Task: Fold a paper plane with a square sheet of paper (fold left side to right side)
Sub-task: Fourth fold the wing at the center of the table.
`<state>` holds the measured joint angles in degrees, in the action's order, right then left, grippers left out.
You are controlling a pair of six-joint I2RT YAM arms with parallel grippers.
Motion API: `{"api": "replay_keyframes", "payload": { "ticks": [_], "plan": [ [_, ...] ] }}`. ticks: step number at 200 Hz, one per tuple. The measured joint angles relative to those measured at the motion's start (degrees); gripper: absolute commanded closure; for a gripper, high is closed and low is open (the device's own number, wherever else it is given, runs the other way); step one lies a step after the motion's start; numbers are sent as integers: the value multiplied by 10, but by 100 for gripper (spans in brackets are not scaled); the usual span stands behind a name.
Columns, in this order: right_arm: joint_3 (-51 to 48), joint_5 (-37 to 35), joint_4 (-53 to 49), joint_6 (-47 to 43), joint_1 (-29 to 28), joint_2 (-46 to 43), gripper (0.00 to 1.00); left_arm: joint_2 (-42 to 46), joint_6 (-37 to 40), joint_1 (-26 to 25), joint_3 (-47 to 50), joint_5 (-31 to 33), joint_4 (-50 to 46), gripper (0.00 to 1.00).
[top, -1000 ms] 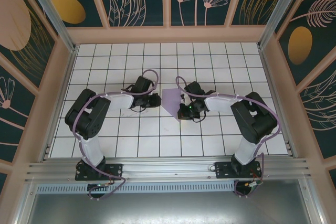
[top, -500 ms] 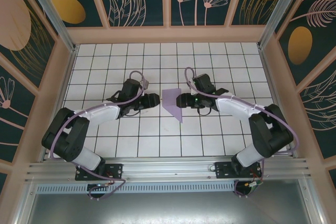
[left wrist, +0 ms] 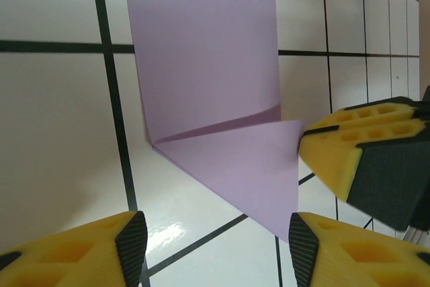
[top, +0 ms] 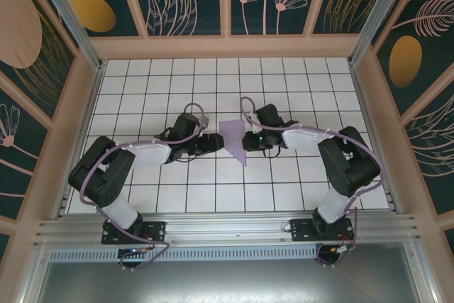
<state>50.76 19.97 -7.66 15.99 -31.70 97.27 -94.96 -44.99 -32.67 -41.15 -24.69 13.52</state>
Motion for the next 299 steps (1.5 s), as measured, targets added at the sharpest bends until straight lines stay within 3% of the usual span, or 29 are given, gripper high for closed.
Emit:
{"api": "replay_keyframes", "payload": {
  "ticks": [141,177,191,209,241,274,299],
  "plan": [
    [-21,-3,16,11,26,-20,100,-52,-30,-11,-30,-4,19,36],
    [-21,-1,17,11,27,-20,100,-67,-38,-16,-50,-9,31,47],
    [-21,0,17,11,27,-20,100,-70,-41,-18,-59,-11,34,57],
    [-21,0,17,11,27,-20,81,-70,-46,-19,-67,-11,36,64],
    [-22,-22,11,9,27,-38,54,-70,-47,-19,-74,-12,40,66],
    [-35,-70,3,0,21,-122,49,-70,-47,-19,-78,-13,40,66],
    [-57,-115,11,-5,-29,-173,49,-70,-49,-19,-83,-13,40,70]
  ]
}}
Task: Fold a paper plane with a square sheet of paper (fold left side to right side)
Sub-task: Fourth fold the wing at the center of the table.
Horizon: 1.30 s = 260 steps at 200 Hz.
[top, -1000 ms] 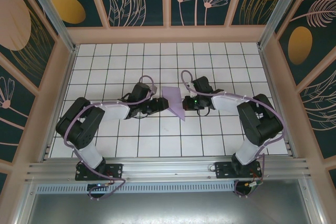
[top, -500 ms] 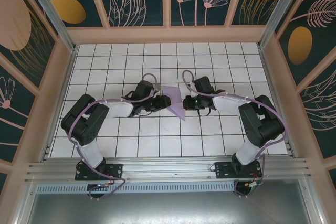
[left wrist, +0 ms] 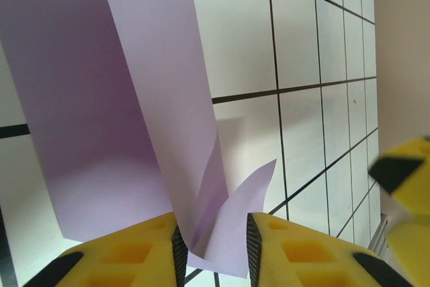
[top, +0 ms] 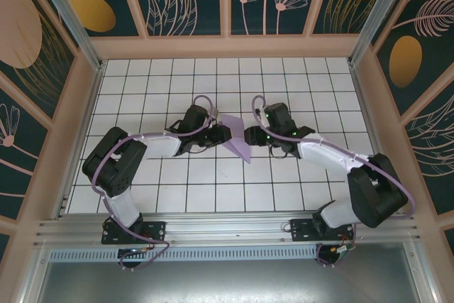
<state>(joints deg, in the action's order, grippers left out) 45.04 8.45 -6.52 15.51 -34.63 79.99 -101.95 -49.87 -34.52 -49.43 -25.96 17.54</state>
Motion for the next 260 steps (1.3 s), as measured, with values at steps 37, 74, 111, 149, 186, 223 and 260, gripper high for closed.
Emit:
{"api": "replay_keyframes", "payload": {
  "ticks": [37,74,111,149,186,223,260],
  "plan": [
    [-31,-31,21,1,-76,19,49,0,-2,-1,-10,0,0,72],
    [-31,-60,38,0,-86,70,51,0,-2,-1,-28,-2,0,73],
    [-30,-71,48,0,-86,83,55,0,-3,-1,-33,-2,0,73],
    [-29,-71,56,0,-87,96,59,0,-4,-2,-33,-2,0,73],
    [-29,-72,58,0,-87,108,67,0,-4,-3,-33,-2,-2,71],
    [-24,-72,61,0,-87,110,76,0,-4,-3,-33,2,-7,63],
    [-23,-71,63,0,-87,117,85,8,0,-3,-33,18,-24,49]
  ]
}}
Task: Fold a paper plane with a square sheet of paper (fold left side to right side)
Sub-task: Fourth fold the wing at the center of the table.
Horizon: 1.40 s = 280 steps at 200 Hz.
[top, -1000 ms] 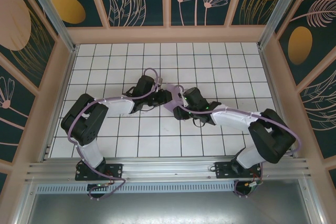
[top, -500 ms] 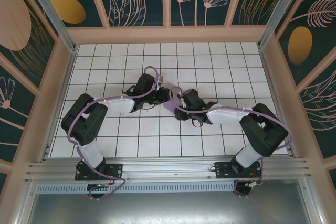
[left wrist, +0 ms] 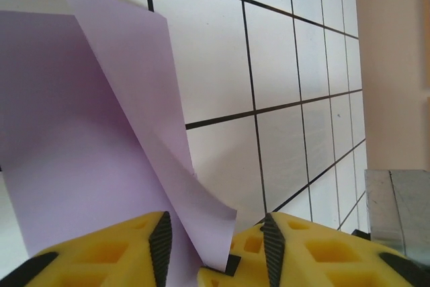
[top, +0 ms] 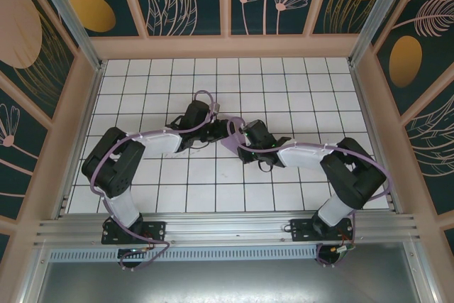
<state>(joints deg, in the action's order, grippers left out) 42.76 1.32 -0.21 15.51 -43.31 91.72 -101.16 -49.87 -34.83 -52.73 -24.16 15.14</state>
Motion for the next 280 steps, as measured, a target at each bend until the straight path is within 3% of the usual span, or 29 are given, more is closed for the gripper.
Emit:
{"api": "replay_keyframes", "payload": {
  "ticks": [24,62,103,187,280],
  "plan": [
    [0,1,0,0,0,2,89,25,6,0,0,15,-18,38],
    [0,12,0,0,0,5,92,75,15,5,4,38,-38,31],
    [0,53,5,3,6,6,94,97,18,21,30,52,-40,54],
    [3,136,18,18,36,12,96,-15,14,10,26,3,-21,51],
    [3,169,33,25,45,28,96,-62,7,1,-5,-7,-7,49]
  ]
}}
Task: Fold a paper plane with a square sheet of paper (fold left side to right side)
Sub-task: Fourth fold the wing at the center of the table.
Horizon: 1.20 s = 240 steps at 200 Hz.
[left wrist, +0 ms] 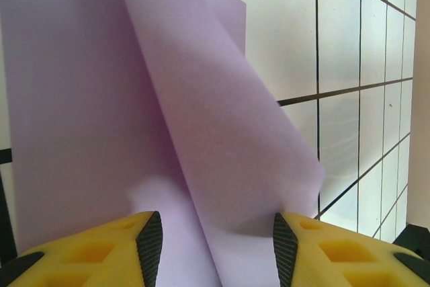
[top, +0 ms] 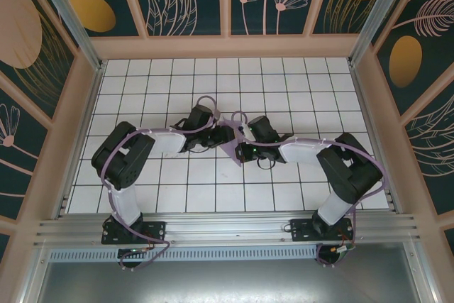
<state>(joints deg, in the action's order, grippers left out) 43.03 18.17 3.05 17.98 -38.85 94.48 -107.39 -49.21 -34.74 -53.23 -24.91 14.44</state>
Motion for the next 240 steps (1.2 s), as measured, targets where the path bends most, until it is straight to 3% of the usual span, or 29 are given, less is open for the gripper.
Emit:
{"api": "replay_keyframes", "payload": {
  "ticks": [64,147,200,240],
  "plan": [
    [0,5,1,2,2,5,94,-23,-4,-1,-13,-2,4,49],
    [0,31,2,4,17,4,72,-27,-6,-1,-19,-1,3,49],
    [-22,105,50,26,97,-76,66,-28,-6,-1,-20,-1,3,49],
    [-32,150,104,69,136,-59,68,-28,-6,-1,-20,-1,3,49]
  ]
}}
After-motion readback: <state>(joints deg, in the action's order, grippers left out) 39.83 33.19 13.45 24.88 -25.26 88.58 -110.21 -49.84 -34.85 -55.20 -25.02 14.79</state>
